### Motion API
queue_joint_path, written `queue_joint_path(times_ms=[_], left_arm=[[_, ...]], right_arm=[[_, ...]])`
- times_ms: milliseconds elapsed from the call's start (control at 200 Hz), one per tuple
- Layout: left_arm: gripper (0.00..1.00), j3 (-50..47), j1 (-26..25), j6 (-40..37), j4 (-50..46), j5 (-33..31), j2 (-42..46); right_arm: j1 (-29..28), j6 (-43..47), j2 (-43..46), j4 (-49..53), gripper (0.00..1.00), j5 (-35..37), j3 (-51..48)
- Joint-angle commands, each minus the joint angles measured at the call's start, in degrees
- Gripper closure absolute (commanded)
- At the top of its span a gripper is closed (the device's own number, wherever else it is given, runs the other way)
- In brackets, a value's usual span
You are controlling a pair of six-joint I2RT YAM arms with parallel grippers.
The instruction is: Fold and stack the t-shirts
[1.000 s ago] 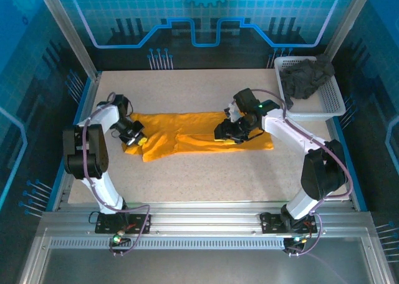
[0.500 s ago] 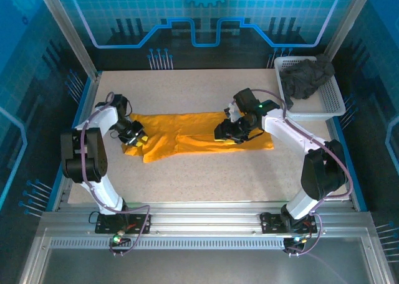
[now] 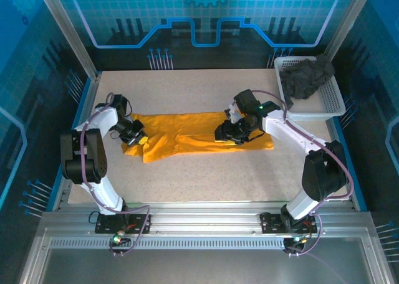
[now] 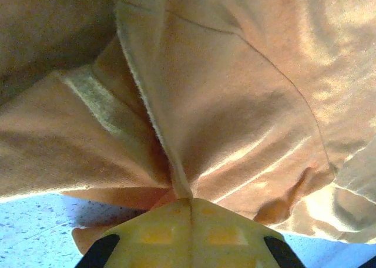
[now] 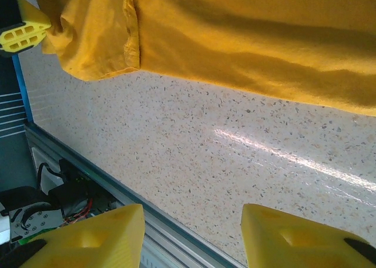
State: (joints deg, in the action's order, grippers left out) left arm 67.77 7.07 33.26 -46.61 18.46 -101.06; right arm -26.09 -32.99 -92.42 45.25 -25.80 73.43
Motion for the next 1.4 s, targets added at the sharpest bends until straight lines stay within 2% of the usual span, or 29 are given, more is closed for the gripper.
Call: queue_joint_path(times_ms=[0, 195, 435, 915, 1306, 1396], left_arm=[[1.0, -0.8, 0.4, -0.3, -0.9, 0.4, 1.5], [1.0, 0.4, 0.4, 0.4, -1.6, -1.4, 2.8], [1.0, 8.5, 0.9, 1.1, -6.0, -2.5, 1.9], [1.0, 24.7, 3.5, -2.6, -11.8, -6.3, -13.3], [1.0, 31.1, 3.4, -7.0, -11.9, -14.8, -22.9], [0.86, 31.0, 3.3, -7.9, -12.2, -16.2, -22.9]], right_arm=[[0.0, 0.2, 1.5, -0.3, 0.51, -0.8, -0.5], [0.1, 0.3, 1.5, -0.1, 0.51, -0.7, -0.4], [0.2, 0.4, 1.3, -0.1, 0.51, -0.5, -0.7], [0.9, 0.6, 1.4, -0.3, 0.51, -0.6, -1.4], [3.4, 1.5, 2.6, 0.4, 0.52, 1.4, -2.7], [5.2, 2.5, 2.5, 0.8, 0.52, 2.1, -2.6]])
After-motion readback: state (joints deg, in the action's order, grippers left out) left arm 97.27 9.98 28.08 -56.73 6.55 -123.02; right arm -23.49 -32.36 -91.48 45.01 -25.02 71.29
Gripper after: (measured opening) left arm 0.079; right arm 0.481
